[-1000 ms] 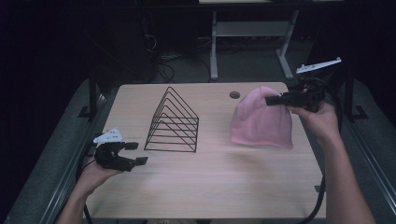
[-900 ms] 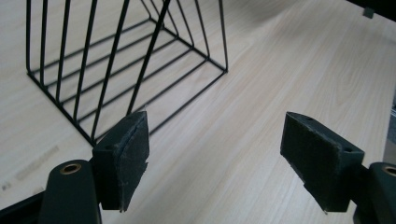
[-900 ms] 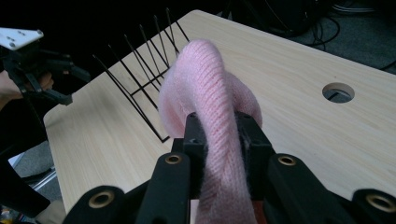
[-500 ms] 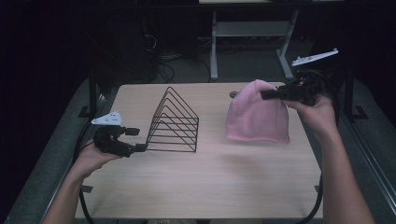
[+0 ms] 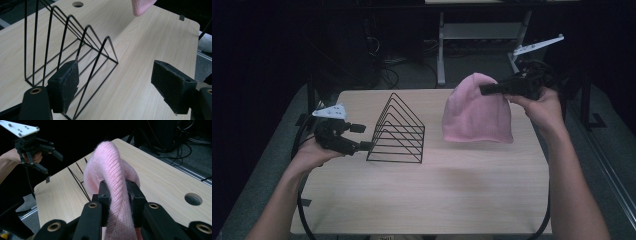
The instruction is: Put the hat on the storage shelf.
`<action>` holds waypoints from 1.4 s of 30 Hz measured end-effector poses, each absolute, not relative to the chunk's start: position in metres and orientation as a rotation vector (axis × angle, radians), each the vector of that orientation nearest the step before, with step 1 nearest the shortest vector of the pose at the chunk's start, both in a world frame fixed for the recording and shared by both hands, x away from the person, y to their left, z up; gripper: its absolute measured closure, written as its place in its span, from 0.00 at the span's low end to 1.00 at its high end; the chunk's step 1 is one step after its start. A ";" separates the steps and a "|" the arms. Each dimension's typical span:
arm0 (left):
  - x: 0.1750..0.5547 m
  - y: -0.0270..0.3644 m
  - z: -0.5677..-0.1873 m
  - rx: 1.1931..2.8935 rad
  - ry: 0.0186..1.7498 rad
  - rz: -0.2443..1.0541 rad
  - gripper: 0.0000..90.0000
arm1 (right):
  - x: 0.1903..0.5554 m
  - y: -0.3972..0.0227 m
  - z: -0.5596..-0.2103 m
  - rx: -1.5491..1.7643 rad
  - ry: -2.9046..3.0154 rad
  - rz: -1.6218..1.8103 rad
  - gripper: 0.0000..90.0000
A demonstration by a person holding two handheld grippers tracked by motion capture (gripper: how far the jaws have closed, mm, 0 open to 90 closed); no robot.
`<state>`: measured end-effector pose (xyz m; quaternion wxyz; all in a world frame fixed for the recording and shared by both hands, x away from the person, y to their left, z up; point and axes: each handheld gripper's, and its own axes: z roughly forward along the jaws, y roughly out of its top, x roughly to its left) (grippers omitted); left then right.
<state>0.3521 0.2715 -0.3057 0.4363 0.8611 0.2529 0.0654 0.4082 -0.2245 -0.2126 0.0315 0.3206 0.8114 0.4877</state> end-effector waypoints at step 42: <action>0.389 0.236 -0.252 2.117 0.512 0.111 0.26 | 0.430 -0.087 -0.151 0.642 2.643 1.566 0.84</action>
